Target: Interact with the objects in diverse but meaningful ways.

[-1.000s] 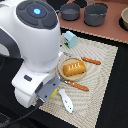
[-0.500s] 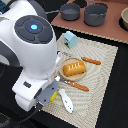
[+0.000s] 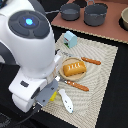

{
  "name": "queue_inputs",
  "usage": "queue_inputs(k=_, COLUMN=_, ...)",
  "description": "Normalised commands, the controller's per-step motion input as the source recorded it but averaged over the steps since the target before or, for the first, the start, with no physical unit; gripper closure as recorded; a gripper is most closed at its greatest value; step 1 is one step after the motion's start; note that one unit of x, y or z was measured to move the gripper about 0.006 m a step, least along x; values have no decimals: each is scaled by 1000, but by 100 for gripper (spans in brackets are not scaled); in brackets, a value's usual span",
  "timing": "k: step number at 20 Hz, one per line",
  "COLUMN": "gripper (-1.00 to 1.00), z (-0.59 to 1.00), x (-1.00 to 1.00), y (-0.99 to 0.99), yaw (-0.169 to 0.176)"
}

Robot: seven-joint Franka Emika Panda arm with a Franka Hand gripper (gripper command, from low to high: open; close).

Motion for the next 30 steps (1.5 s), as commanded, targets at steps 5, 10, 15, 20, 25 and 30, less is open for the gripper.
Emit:
queue_inputs(k=5, gripper=-100, z=944, x=39, y=369, yaw=-55)
queue_inputs(k=10, gripper=-100, z=511, x=289, y=567, yaw=-69)
queue_inputs(k=15, gripper=-100, z=363, x=370, y=605, yaw=-126)
queue_inputs(k=20, gripper=-100, z=429, x=341, y=553, yaw=-163)
queue_inputs(k=25, gripper=-100, z=312, x=316, y=494, yaw=-180)
queue_inputs(k=30, gripper=-100, z=94, x=241, y=397, yaw=-216)
